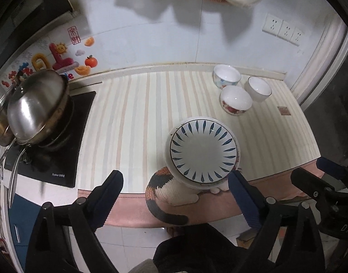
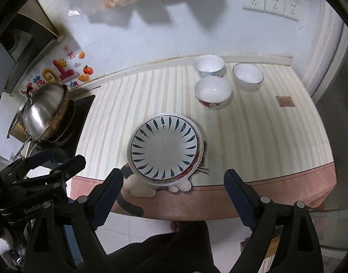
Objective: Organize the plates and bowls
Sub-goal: 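Carry the three-plate stack onto the cat-print mat and open both grippers, then move both grippers to the plain white bowl and grasp its rim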
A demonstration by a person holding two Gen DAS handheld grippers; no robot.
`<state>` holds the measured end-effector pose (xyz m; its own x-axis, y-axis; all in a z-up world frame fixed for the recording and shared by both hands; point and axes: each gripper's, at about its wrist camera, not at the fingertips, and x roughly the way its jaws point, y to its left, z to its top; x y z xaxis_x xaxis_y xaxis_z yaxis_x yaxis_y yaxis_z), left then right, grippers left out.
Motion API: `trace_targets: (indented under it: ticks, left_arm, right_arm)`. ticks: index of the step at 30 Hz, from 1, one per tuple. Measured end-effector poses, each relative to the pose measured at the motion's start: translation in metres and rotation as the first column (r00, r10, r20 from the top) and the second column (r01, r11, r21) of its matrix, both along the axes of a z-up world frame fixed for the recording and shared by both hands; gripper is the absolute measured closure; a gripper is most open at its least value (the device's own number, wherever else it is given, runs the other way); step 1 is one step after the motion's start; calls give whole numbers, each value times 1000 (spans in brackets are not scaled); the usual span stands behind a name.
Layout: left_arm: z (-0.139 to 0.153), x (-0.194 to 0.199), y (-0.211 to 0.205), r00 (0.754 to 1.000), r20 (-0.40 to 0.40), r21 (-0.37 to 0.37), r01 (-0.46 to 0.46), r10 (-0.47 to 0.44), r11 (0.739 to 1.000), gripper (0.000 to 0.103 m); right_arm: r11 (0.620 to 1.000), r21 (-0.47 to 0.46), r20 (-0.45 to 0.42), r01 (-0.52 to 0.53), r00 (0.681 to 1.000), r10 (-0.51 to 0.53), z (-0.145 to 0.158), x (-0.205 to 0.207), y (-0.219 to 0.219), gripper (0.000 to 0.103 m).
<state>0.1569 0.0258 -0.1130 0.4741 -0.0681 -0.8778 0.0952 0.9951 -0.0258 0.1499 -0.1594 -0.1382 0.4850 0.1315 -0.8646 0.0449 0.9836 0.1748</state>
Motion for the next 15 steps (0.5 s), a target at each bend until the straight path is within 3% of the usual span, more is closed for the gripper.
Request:
trace_targets:
  ticks: [9, 15]
  left_arm:
    - [24, -26, 2, 999, 33, -6, -9, 9, 1000, 7]
    - [26, -15, -5, 999, 42, -14, -14, 15, 1000, 7]
  right_arm:
    - [1000, -7, 49, -13, 999, 13, 31, -36, 9, 8]
    - [999, 27, 45, -32, 999, 31, 31, -29, 4, 7]
